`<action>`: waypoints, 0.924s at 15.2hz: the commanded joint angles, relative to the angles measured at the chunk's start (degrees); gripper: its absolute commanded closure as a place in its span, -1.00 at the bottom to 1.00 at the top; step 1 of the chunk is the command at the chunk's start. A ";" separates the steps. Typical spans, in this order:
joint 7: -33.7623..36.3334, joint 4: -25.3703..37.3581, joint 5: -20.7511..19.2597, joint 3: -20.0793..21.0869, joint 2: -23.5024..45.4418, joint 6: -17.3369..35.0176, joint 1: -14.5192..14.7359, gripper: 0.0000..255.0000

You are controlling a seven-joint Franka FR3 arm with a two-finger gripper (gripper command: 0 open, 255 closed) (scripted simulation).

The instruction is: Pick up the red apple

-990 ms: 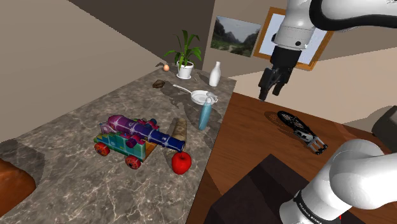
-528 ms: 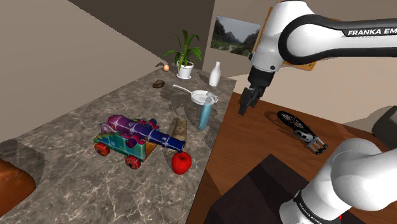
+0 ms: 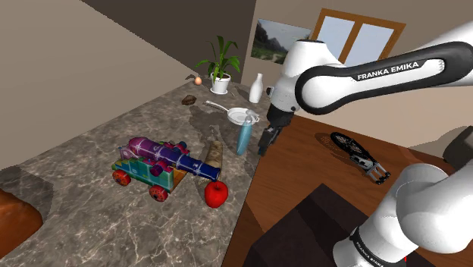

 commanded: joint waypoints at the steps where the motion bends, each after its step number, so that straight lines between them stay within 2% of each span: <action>1: -2.05 -0.62 0.33 0.25 3.21 4.82 0.93 -1.00; 7: -7.21 0.65 1.12 1.74 15.49 18.26 3.68 -1.00; 14: -12.39 5.52 0.39 3.92 30.81 31.45 6.16 -1.00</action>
